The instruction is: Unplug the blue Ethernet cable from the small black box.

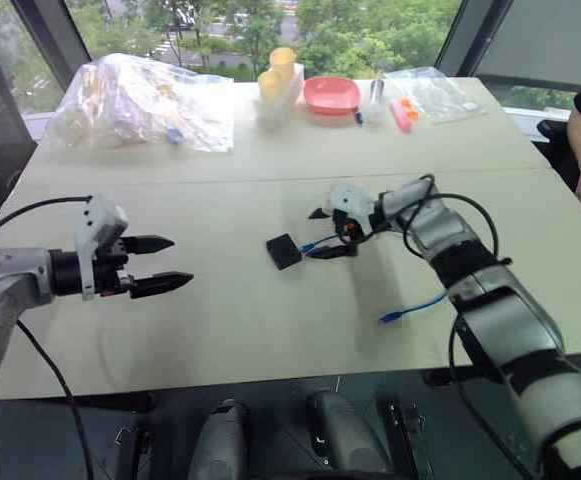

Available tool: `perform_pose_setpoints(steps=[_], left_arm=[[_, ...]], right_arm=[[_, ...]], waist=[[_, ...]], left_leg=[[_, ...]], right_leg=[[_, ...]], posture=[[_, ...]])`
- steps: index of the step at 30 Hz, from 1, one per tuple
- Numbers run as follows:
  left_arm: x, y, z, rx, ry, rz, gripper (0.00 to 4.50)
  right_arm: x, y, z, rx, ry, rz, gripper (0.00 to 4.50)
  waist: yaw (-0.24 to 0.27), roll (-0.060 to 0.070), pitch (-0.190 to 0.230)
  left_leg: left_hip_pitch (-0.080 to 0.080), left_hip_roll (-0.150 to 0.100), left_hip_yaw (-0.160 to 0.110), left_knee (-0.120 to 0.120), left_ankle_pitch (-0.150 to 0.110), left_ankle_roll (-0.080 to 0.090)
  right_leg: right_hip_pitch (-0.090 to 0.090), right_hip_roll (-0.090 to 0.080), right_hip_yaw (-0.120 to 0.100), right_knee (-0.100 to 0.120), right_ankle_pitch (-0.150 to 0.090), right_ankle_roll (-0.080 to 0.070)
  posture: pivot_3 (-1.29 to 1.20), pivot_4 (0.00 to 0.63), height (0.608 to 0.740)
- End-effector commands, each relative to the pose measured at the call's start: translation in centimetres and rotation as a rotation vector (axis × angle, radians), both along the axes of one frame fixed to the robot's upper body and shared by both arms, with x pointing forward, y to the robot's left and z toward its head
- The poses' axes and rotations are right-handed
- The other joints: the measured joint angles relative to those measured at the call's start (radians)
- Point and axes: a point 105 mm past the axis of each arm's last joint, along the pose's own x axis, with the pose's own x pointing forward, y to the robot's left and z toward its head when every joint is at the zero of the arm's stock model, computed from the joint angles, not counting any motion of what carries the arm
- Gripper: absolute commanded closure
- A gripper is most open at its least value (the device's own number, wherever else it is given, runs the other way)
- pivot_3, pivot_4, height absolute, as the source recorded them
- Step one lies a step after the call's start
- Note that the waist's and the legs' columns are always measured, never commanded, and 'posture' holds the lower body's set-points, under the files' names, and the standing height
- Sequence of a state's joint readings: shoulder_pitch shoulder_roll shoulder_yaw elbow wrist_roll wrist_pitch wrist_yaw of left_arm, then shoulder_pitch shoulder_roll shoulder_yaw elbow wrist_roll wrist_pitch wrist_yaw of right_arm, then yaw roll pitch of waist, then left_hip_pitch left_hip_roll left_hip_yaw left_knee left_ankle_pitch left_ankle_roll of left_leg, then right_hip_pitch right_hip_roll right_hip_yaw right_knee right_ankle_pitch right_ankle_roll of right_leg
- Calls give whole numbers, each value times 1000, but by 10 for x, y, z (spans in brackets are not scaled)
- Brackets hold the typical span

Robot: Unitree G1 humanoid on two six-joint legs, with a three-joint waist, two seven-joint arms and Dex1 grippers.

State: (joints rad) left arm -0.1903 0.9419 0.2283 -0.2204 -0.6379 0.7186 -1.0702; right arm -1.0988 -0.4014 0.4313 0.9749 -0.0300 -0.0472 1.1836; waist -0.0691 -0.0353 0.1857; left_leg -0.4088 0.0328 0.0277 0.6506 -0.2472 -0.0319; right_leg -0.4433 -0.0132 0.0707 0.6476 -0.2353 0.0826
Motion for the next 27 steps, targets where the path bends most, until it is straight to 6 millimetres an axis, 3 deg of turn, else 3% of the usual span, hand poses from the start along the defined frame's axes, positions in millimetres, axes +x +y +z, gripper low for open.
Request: perform_pose_setpoints(steps=[1, 4, 8, 11, 15, 18, 20, 22, 27], left_arm=[[-3, -3, 9, -11, -51, 20, 43], [-6, -5, 7, -17, -56, 38, 0], [-8, -2, 6, -12, -61, 69, 0], [-4, 0, 8, -7, -79, 81, 0], [18, -1, 12, -19, -125, 94, 0], [45, -2, 15, -123, -118, 81, 0], [64, -7, 23, -239, -72, 37, 0], [86, -17, 39, -359, -46, -3, 0], [118, -40, 46, -439, 5, -68, 0]], right_arm=[[3, -6, -14, -103, 3, 5, 0], [1, -8, -24, -140, 43, 17, 919], [-13, -14, -43, -238, 102, 107, 2864], [-10, -13, -41, -234, 51, 108, 4443], [15, -9, -13, -212, -246, 46, 4483], [29, 4, 40, -76, -595, 31, 4483], [24, 6, 67, -45, -807, 80, 4483], [13, 10, 81, -9, -929, 136, 4483], [-7, 24, 99, 135, -1009, 168, 4483]], waist=[[0, 0, 0], [-1, -1, 0], [0, -1, 0], [1, -1, -1], [1, -1, -1], [4, 0, 0], [2, 0, 0], [3, 0, 0], [-4, -1, -1]], left_leg=[[0, 0, 0, 0, 0, 0], [2, 0, 0, 0, 0, 0], [9, 0, 0, 0, 0, 0], [19, 0, -1, 0, 0, 0], [19, -1, -1, 2, 0, 0], [19, -1, 0, 3, 1, -1], [16, -2, 0, 3, 1, -1], [12, -2, -1, 2, 1, -1], [7, -2, -1, -1, 0, 1]], right_leg=[[0, 0, 0, 0, 0, 0], [2, -1, 0, 1, 0, 0], [9, -1, 0, 1, 0, -1], [19, -1, -1, -1, -3, -6], [20, -2, 0, 0, -3, -6], [19, -2, 0, 1, -2, -7], [16, -1, 0, 1, -2, -6], [13, 0, 0, 1, -2, -4], [7, 1, -1, 1, 0, 1]], posture=[[0, 150, 735], [0, 150, 735], [0, 150, 735], [0, 150, 735], [0, 150, 735], [0, 150, 735], [0, 150, 735], [0, 150, 735], [0, 150, 735]])
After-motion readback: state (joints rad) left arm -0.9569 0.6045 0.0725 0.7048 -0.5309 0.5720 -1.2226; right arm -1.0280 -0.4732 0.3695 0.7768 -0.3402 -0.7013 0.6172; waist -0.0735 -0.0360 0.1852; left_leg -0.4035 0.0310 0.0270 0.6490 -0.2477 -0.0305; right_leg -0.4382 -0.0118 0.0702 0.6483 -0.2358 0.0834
